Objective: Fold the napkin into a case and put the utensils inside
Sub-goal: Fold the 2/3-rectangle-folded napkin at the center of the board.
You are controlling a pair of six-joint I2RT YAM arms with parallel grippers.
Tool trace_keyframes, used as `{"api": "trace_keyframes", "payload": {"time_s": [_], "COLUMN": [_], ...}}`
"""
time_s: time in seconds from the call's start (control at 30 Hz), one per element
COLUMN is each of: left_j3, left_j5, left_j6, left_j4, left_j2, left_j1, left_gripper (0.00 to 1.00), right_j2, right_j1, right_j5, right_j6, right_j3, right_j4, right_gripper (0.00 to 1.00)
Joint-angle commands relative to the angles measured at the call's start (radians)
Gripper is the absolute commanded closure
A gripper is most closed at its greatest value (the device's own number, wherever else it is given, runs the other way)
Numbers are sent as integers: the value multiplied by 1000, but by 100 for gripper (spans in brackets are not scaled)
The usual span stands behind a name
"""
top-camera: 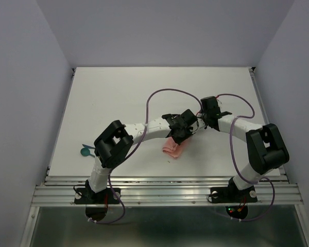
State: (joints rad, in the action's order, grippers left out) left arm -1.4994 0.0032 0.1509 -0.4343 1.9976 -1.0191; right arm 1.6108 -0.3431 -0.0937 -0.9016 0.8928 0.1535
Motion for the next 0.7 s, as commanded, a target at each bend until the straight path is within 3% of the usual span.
{"api": "trace_keyframes", "payload": {"time_s": [0.0, 0.53, 0.67], "left_j3": [-45, 44, 45], "left_j5": [69, 144, 155], "left_j6": [-2, -33, -36], "left_j4": [14, 126, 135], "left_j2": [-6, -6, -11], "left_j1": [1, 2, 4], "left_gripper": [100, 100, 100], "right_j2": [-40, 17, 8], "right_j1": [3, 3, 3], "right_j5": [5, 22, 25], "right_j6": [-25, -54, -46], "right_j3": [-2, -20, -25], "right_j4": [-3, -45, -45], "right_gripper": [99, 99, 92]}}
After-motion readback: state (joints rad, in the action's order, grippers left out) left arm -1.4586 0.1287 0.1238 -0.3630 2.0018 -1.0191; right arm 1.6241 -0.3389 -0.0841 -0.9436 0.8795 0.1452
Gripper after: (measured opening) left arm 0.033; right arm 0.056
